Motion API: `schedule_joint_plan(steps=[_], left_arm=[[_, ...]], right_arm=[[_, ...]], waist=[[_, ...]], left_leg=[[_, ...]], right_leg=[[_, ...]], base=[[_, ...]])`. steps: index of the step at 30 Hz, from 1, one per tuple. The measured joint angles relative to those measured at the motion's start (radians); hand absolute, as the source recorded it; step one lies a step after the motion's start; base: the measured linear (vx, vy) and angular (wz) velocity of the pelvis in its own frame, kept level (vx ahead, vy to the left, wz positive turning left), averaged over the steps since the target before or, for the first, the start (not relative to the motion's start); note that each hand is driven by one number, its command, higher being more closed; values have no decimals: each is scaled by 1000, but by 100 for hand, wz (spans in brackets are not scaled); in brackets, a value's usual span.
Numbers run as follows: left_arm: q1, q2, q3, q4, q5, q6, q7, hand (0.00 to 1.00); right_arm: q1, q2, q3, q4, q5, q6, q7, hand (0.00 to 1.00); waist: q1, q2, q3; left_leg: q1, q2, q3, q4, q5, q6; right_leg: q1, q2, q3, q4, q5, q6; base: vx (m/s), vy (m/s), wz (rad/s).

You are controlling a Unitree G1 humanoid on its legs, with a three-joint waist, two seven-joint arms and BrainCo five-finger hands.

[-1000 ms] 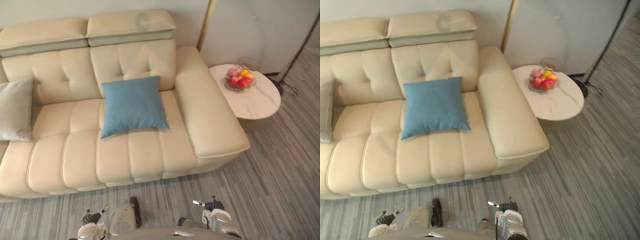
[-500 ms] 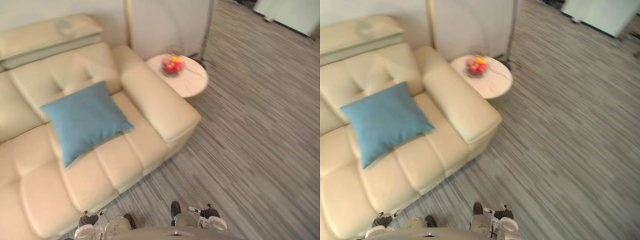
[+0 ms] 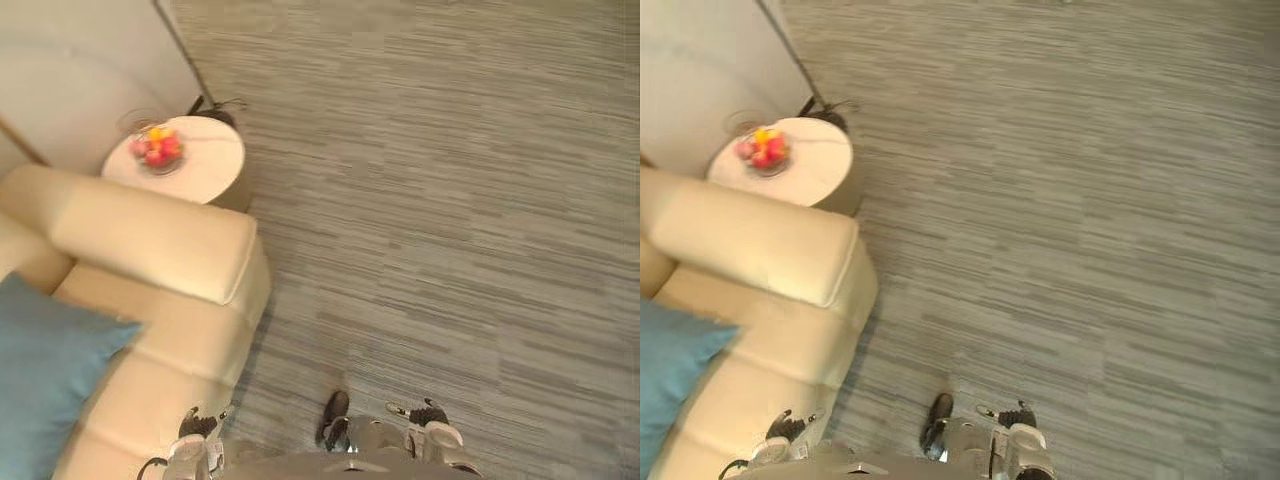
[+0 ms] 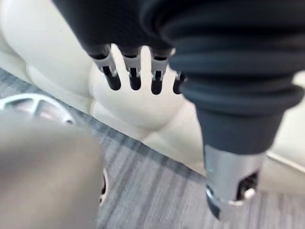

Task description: Pick up cushions and gather them together orderly.

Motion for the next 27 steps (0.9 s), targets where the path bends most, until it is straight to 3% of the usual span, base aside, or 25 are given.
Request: schedule_joint_plan(steps=[1,3,4,7,9,10,12,15,16,17,18,19,20,21,23,24,25,26,27], left_arm=[[2,-8,-1,-1,-1,0,1,0],[2,-18,1,-11,-1,0,3,0],[3,-21,1,-21,-1,-1,3,0],[7,-36,24,-43,0,-4,6,0],[8,-38,31,-43,0,-6,5,0],[8,-39,33,-43,1,-7,5,0],[7,-39,48,-42,3,-6,4,0],[9,-20,47,-49,6,-6,4,0],[7,-9,42,-55,6,-6,4,0],[7,4,34,-65,6,-5,4,0],[7,12,26,-67,5,-5,5,0],[5,22,5,-66,5,-4,5,0],[1,25,-19,-58,2,-3,7,0],[0,25,-28,-57,0,-1,8,0],[-8,23,-61,-54,-6,1,10,0],[-28,24,-70,-36,-19,2,11,0],[-32,24,-70,-35,-20,3,12,0],[-40,31,-76,-35,-22,4,18,0],[-44,45,-88,-29,-22,4,21,0]], right_arm=[[-1,-3,0,-4,0,0,-5,0],[-2,7,-3,-2,6,0,-7,0],[2,10,-3,-5,8,1,-8,0],[11,7,-4,-14,12,0,-25,0],[25,8,-7,-14,17,0,-25,0],[29,8,-11,-15,18,0,-27,0],[47,17,-11,-43,18,-1,-27,0],[90,47,-13,-85,36,-11,-27,0],[93,53,-11,-86,39,-15,-26,0],[94,64,-3,-86,39,-16,-26,0],[91,71,-2,-85,39,-17,-25,0],[80,76,-3,-79,39,-19,-25,0],[52,68,-3,-47,39,-20,-25,0],[44,66,-2,-39,39,-20,-25,0],[1,63,-1,-23,39,-20,-25,0],[-32,56,1,-11,39,-21,-25,0],[-43,53,3,-4,39,-21,-25,0],[-54,49,11,-5,39,-21,-26,0],[-55,44,20,-4,39,-21,-26,0]], waist=[[4,15,5],[24,14,6],[35,11,9],[50,8,10],[52,8,9],[60,9,9],[61,4,6],[60,-35,-21],[61,-46,-23],[65,-81,-31],[64,-90,-31],[58,-98,-31],[46,-95,-29],[43,-93,-28],[40,-76,-15],[37,-54,4],[37,-48,11],[37,-55,19],[36,-52,24]], left_leg=[[-40,-35,-99,45,-45,-14],[-96,-114,-198,9,-68,-16],[-134,-173,-261,-65,-77,-16],[-193,-260,-416,-294,-66,-38],[-192,-278,-485,-392,-47,-65],[-181,-280,-528,-452,-28,-46],[-161,-275,-519,-448,2,-47],[-139,-274,-440,-449,1,-47],[-133,-278,-393,-454,-7,-41],[-119,-293,-345,-461,-21,-26],[-112,-297,-325,-460,-24,-20],[-99,-296,-288,-453,-33,-19],[-68,-295,-240,-467,-40,-13],[-58,-295,-227,-472,-41,-12],[-11,-280,-165,-506,-41,-12],[20,-252,-150,-528,-42,-14],[31,-242,-139,-538,-42,-14],[55,-230,-127,-549,-47,-28],[75,-226,-119,-559,-63,-61]], right_leg=[[19,33,65,-2,-7,-6],[30,54,152,-22,-7,-4],[40,65,219,-44,-4,4],[49,87,365,-58,4,17],[50,101,415,-64,9,24],[51,117,460,-61,11,28],[54,130,503,-49,4,41],[2,118,559,21,-40,69],[-40,92,548,85,-80,92],[-86,54,518,157,-100,124],[-101,31,501,184,-104,134],[-123,-1,453,228,-107,143],[-138,-53,322,245,-109,142],[-137,-67,279,241,-110,142],[-135,-112,100,176,-100,120],[-136,-113,12,119,-77,109],[-136,-113,-15,99,-65,110],[-131,-115,-69,47,-2,99],[-114,-104,-91,20,77,39]], base=[[45,13,-153],[111,49,-171],[114,58,-167],[134,100,-159],[114,120,-129],[150,157,-151],[209,203,-148],[166,177,-97],[189,214,-98],[194,207,-89],[202,190,-79],[215,141,-78],[219,113,-73],[223,71,-82],[225,8,-94],[180,-68,-95],[173,-130,-89],[158,-102,-67],[242,-99,-65]])
